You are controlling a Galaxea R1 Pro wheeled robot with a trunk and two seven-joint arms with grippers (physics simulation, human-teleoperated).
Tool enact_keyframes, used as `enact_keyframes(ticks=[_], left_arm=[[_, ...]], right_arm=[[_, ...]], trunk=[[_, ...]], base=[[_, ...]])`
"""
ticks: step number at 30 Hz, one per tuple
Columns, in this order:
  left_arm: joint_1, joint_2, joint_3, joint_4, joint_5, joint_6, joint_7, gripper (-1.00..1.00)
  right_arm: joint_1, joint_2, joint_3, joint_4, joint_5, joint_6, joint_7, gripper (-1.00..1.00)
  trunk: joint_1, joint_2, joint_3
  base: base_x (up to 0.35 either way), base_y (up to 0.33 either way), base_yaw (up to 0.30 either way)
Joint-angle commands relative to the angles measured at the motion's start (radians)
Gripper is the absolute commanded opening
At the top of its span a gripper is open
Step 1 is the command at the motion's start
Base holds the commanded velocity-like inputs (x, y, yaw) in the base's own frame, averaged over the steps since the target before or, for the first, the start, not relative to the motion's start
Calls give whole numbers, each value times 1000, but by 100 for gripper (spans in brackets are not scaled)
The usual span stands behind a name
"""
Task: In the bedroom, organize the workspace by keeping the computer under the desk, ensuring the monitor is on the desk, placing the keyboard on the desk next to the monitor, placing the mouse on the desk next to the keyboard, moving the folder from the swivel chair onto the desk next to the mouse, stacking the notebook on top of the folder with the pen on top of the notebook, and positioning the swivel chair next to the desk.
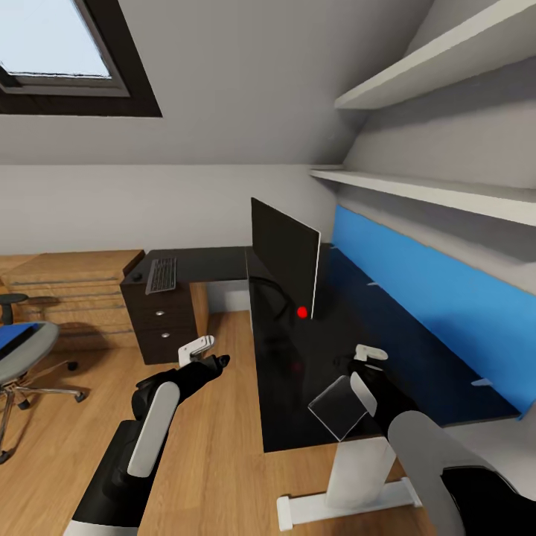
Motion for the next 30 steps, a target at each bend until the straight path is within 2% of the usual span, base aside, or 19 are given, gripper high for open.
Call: enact_keyframes(ticks=[1,30], left_arm=[[-1,0,0,-1,11,2,10,100],[-1,-1,-1,1,10,2,11,100]], right_arm=[[0,0,5,-1,-6,6,-7,100],[0,11,6,12,-5,4,-7,100]], trunk=[[4,-8,-4],[115,-211,-95]], base=[[0,0,0],[0,0,0]])
